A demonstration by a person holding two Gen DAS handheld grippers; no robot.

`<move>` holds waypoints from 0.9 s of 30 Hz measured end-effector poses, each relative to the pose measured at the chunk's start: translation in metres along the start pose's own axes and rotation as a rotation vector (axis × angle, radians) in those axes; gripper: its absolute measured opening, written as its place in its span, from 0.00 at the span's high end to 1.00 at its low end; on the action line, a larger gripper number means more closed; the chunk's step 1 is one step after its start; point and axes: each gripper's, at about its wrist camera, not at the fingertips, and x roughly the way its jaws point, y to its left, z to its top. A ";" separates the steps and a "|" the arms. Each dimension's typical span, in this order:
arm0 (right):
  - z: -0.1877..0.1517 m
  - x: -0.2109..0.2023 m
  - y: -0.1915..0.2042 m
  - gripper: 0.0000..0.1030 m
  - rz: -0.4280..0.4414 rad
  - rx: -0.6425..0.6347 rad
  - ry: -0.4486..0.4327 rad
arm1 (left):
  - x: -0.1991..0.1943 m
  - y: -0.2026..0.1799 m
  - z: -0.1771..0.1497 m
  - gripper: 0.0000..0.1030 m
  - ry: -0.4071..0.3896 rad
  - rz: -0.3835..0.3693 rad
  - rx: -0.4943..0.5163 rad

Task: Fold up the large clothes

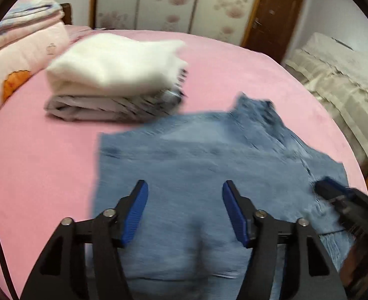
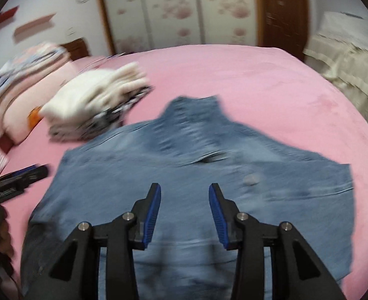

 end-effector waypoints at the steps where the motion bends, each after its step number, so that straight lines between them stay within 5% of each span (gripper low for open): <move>1: -0.003 0.006 0.011 0.61 0.006 -0.020 0.008 | 0.007 -0.010 -0.008 0.40 0.016 -0.003 0.007; 6: -0.023 0.052 0.026 0.66 -0.009 -0.041 0.119 | 0.046 -0.018 -0.029 0.43 0.109 0.051 0.015; 9: -0.032 0.059 0.007 0.83 -0.006 -0.034 0.135 | 0.052 -0.007 -0.033 0.43 0.104 0.099 0.028; 13: -0.032 0.048 -0.031 0.88 -0.241 -0.026 0.112 | 0.051 0.029 -0.034 0.43 0.096 0.148 -0.008; 15: -0.038 0.041 -0.068 1.00 -0.242 0.064 0.110 | 0.053 0.046 -0.035 0.43 0.099 0.127 -0.037; 18: -0.043 0.031 -0.095 1.00 -0.124 0.159 0.104 | 0.052 0.055 -0.038 0.43 0.088 0.136 -0.021; 23: -0.048 0.017 -0.079 0.98 -0.259 0.145 0.050 | 0.052 0.056 -0.039 0.43 0.078 0.157 -0.023; 27: -0.052 0.021 -0.096 0.98 -0.254 0.192 0.067 | 0.053 0.057 -0.038 0.43 0.079 0.156 -0.029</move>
